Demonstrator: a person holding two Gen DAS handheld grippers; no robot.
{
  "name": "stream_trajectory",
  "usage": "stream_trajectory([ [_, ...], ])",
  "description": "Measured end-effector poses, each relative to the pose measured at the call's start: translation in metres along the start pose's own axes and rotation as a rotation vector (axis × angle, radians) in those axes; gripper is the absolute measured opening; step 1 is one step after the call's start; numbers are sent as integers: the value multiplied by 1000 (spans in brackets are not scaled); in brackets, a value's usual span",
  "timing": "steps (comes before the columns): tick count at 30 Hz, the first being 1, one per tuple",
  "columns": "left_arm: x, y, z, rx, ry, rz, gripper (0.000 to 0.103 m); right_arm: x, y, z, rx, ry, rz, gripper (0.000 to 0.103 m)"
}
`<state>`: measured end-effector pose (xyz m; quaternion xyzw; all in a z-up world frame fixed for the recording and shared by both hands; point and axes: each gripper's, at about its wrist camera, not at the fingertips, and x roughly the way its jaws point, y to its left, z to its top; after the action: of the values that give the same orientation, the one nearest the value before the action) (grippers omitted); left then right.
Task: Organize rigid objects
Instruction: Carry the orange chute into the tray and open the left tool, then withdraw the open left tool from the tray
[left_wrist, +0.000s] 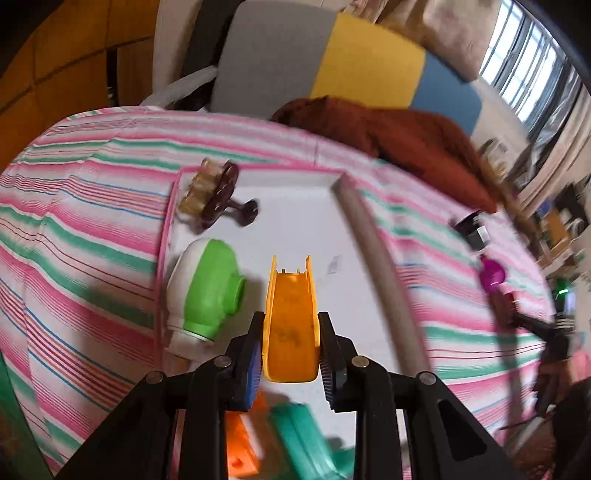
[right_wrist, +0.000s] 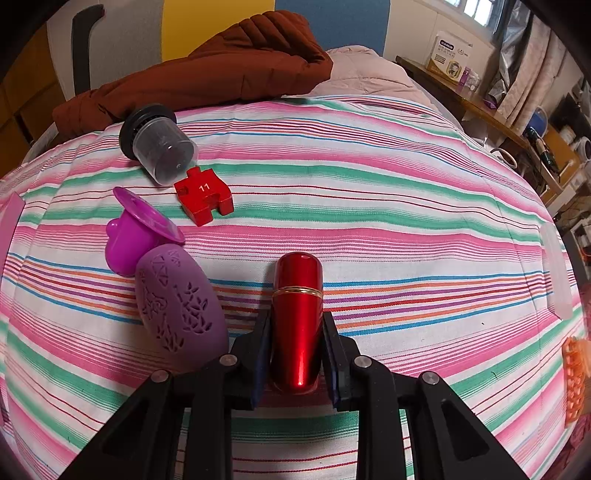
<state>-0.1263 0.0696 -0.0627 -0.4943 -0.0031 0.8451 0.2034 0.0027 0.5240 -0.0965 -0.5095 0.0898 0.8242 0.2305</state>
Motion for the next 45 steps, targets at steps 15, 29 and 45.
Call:
stream_trajectory([
  [15,-3,4,-21,26,-31,77,40,1,5,0,-30,-16,-18,25],
  [29,-58,8,-43,8,-153,137,41,0,7,-1,-34,-18,-20,25],
  [45,-84,35,-79,-60,-164,167,41,2,6,0,-3,-10,-13,25],
])
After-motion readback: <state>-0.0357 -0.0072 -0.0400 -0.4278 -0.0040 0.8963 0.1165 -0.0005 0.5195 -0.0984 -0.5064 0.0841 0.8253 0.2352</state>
